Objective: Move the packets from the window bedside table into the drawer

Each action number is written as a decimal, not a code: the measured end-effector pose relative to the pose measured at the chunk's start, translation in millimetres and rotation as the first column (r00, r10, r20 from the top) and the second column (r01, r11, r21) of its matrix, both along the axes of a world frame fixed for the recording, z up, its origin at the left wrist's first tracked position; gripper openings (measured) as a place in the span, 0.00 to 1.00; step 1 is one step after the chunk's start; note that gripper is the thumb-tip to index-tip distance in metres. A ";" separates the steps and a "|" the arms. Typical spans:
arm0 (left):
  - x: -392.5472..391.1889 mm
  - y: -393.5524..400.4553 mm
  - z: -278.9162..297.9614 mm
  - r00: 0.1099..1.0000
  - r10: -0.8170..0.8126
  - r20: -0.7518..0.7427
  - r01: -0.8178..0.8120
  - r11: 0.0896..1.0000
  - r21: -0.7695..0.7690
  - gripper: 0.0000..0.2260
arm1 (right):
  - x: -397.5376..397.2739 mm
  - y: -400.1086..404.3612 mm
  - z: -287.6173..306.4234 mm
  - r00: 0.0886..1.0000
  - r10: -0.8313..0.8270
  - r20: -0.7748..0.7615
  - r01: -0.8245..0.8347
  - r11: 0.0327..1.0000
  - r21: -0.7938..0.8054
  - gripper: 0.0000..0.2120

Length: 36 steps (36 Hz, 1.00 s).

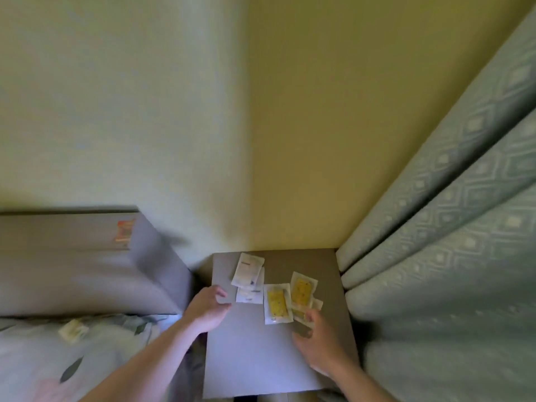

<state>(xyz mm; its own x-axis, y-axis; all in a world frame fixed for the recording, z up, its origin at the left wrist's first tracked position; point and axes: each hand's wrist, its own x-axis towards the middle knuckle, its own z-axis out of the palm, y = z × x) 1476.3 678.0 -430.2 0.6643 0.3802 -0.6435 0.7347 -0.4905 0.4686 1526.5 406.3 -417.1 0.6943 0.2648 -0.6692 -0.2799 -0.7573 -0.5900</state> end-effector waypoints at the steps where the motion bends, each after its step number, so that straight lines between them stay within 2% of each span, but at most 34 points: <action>1: 11.3 3.2 -9.6 1.000 0.003 -0.015 -0.003 1.000 0.007 0.11 | 7.1 3.8 -20.4 1.000 -0.009 -0.007 0.008 1.000 -0.010 0.22; 5: 51.3 9.2 -52.9 0.998 0.004 -0.056 -0.002 1.000 0.028 0.14 | 32.2 27.2 -83.3 0.997 -0.033 0.074 0.040 0.995 -0.092 0.17; 11: 91.6 10.0 -132.8 0.993 0.027 -0.119 -0.021 0.999 0.050 0.29 | 57.9 58.9 -156.8 0.989 -0.025 0.144 0.061 0.966 -0.251 0.29; 17: 123.0 -4.9 -189.2 0.975 0.214 -0.068 -0.203 0.970 0.133 0.45 | 59.3 75.3 -204.2 0.964 0.004 0.265 0.097 0.924 -0.369 0.40; 20: 129.6 -10.1 -205.4 0.975 0.218 -0.046 -0.204 0.955 0.214 0.41 | 58.4 76.5 -218.9 0.955 0.043 0.294 0.077 0.921 -0.383 0.39; 23: 129.9 -9.5 -215.5 0.966 0.255 -0.050 -0.243 0.954 0.176 0.32 | 61.3 78.7 -225.0 0.963 0.013 0.270 0.082 0.938 -0.337 0.34; 27: 121.2 -12.7 -212.7 0.959 0.279 -0.056 -0.270 0.954 0.132 0.31 | 60.6 71.2 -221.3 0.973 -0.012 0.232 0.075 0.962 -0.263 0.10; 29: 114.6 -13.5 -210.9 0.960 0.271 -0.068 -0.261 0.957 0.127 0.31 | 59.7 61.8 -215.1 0.965 -0.064 0.256 0.126 0.964 -0.234 0.05; 33: 103.8 -13.2 -210.2 0.956 0.271 -0.113 -0.263 0.962 0.078 0.23 | 56.2 45.3 -214.7 0.951 -0.149 0.270 0.198 0.967 -0.161 0.09; 36: 97.4 -13.0 -209.4 0.949 0.285 -0.132 -0.285 0.958 0.015 0.13 | 44.8 51.9 -217.4 0.976 -0.093 0.199 0.127 0.977 -0.169 0.21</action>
<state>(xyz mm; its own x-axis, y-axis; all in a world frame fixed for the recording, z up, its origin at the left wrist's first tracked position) 1573.8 664.9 -639.5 0.4378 0.5385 -0.7199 0.8990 -0.2500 0.3597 1571.4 458.1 -634.6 0.8307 0.0671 -0.5527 -0.2641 -0.8264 -0.4973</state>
